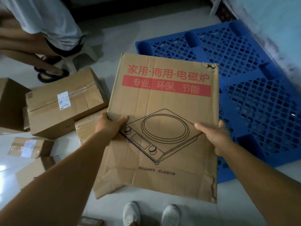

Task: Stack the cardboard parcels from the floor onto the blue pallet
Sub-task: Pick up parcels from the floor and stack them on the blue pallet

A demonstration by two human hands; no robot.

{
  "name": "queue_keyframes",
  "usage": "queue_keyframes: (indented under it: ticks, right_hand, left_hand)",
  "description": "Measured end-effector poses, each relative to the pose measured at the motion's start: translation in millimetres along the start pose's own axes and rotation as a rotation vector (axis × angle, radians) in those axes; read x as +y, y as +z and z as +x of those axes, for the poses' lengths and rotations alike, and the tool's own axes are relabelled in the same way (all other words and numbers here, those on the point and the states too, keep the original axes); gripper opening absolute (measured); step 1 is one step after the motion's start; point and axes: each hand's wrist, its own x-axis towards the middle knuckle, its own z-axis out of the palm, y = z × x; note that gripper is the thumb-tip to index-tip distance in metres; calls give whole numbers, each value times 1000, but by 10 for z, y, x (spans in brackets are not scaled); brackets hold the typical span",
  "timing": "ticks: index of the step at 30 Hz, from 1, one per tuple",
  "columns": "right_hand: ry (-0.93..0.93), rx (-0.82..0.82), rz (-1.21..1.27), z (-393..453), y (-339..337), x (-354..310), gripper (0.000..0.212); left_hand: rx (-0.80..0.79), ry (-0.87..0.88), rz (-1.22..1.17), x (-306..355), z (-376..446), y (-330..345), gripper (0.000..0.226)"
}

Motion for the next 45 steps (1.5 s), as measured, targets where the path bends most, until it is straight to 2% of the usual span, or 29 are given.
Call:
queue_keyframes:
  ticks: [8, 15, 21, 28, 32, 39, 45]
  right_hand:
    - [-8, 40, 66, 151, -271, -228, 108]
    - [-41, 85, 95, 284, -386, -619, 108]
    - [-64, 124, 123, 329, -423, -919, 109]
    - [-93, 144, 161, 498, -569, -1133, 110]
    - [-101, 150, 164, 661, -705, -1209, 107]
    - [-94, 130, 81, 1146, -877, -1367, 119]
    - [-83, 106, 69, 1886, -982, -1369, 100]
  left_hand:
    - [-32, 10, -4, 431, 24, 190, 76]
    - [-78, 43, -34, 906, 212, 231, 67]
    - [-82, 70, 5, 1314, 398, 196, 82]
    - [-92, 131, 16, 1636, 495, 304, 74]
    - [-87, 153, 29, 1720, 526, 487, 70]
    - [-69, 123, 24, 1884, 613, 881, 68]
    - [-25, 75, 41, 1967, 829, 1458, 67]
